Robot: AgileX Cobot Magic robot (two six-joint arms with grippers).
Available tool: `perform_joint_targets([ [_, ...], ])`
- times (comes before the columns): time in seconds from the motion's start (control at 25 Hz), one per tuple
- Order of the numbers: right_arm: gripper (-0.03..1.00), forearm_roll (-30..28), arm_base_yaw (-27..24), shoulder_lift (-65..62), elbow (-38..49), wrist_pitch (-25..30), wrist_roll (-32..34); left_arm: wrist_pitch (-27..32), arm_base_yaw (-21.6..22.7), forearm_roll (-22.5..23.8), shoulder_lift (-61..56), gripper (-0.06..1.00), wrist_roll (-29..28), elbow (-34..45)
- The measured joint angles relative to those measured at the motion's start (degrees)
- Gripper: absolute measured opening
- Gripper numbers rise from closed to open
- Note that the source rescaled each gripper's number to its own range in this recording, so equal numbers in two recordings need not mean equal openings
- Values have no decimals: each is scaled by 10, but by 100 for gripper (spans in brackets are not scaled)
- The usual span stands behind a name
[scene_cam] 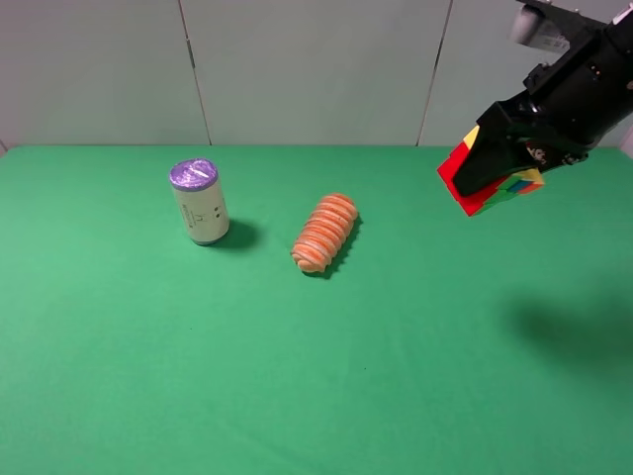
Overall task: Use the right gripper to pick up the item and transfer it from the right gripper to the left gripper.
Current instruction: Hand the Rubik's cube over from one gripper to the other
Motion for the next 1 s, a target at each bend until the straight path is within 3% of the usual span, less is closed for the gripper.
perform_joint_targets([
  [0.36, 1, 109, 13, 0, 0, 19, -42, 0, 0, -11, 0, 97, 0, 0],
  [0.8, 1, 205, 13, 0, 0, 61, -124, -29, 0, -98, 13, 87, -4, -2],
  [0.88, 1, 220, 13, 0, 0, 68, -134, -43, 0, -121, 43, 87, 10, -3],
  [1.0, 1, 237, 13, 0, 0, 81, -140, -74, 0, -158, 98, 87, 79, -3],
])
